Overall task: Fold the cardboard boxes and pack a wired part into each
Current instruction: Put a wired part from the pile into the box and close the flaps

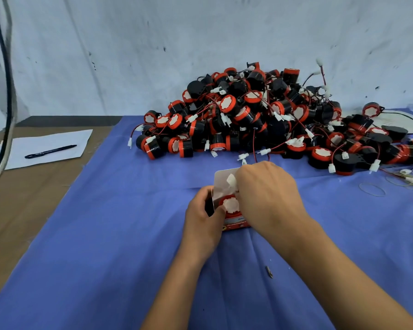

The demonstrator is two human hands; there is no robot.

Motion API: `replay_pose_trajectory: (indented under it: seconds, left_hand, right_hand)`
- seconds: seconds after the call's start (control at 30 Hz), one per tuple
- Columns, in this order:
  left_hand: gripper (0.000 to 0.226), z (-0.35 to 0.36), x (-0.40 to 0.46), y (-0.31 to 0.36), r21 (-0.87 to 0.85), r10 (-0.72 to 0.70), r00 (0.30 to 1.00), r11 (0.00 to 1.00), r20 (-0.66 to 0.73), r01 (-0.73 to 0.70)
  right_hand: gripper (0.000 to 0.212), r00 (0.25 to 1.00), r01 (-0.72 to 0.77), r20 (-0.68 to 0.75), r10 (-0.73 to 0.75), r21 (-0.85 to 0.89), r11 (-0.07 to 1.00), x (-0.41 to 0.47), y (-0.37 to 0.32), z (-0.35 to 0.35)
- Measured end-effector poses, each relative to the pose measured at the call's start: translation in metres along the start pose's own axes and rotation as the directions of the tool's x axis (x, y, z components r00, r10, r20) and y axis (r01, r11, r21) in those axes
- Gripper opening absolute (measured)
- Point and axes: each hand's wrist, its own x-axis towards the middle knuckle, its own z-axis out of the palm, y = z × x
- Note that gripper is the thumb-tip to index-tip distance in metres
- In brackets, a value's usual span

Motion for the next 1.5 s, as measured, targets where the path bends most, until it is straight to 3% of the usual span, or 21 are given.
replay_pose_trajectory:
  seconds: [0.17, 0.3, 0.4, 0.6, 0.77, 0.87, 1.07, 1.27, 1.5]
  left_hand:
    - [0.032, 0.003, 0.001, -0.003, -0.027, -0.019, 1.0, 0.999, -0.022, 0.018]
    - [0.033, 0.003, 0.001, -0.002, -0.104, -0.042, 0.999, 0.994, -0.019, 0.039]
    - [0.035, 0.003, 0.002, -0.002, -0.125, -0.073, 0.997, 0.99, -0.02, 0.07]
    - [0.032, 0.004, 0.006, -0.003, -0.149, -0.133, 0.99, 0.981, -0.052, 0.124]
    - [0.017, 0.005, 0.007, -0.003, -0.107, -0.149, 0.988, 0.984, -0.049, 0.143]
    - [0.01, 0.006, 0.008, -0.004, -0.122, -0.157, 0.987, 0.981, -0.04, 0.151]
    - [0.012, 0.005, 0.009, -0.006, -0.09, -0.152, 0.988, 0.985, -0.027, 0.149]
    - [0.012, 0.004, 0.008, -0.006, -0.081, -0.131, 0.991, 0.988, -0.035, 0.128]
    - [0.014, 0.003, 0.005, -0.001, -0.105, -0.101, 0.995, 0.99, -0.02, 0.098]
  right_hand:
    - [0.042, 0.998, 0.06, 0.017, -0.06, -0.014, 0.998, 0.005, 0.0, 0.008]
    - [0.031, 0.988, -0.031, -0.15, 0.039, 0.058, 0.998, 0.004, 0.003, 0.012]
    - [0.035, 0.969, -0.023, -0.241, 0.048, 0.108, 0.994, 0.002, 0.001, 0.022]
    - [0.032, 0.979, 0.013, -0.202, 0.023, 0.171, 0.985, 0.004, 0.001, 0.028]
    - [0.03, 0.989, -0.019, -0.145, 0.04, 0.147, 0.989, 0.006, -0.005, 0.03]
    - [0.03, 0.976, -0.009, -0.214, 0.03, 0.097, 0.995, 0.002, -0.011, 0.039]
    - [0.055, 0.946, 0.007, -0.322, 0.046, 0.161, 0.987, 0.002, -0.011, 0.056]
    - [0.028, 0.97, 0.027, -0.243, 0.004, 0.123, 0.992, 0.007, -0.004, 0.064]
    - [0.026, 0.961, 0.16, -0.255, -0.109, 0.189, 0.969, 0.004, -0.002, 0.048]
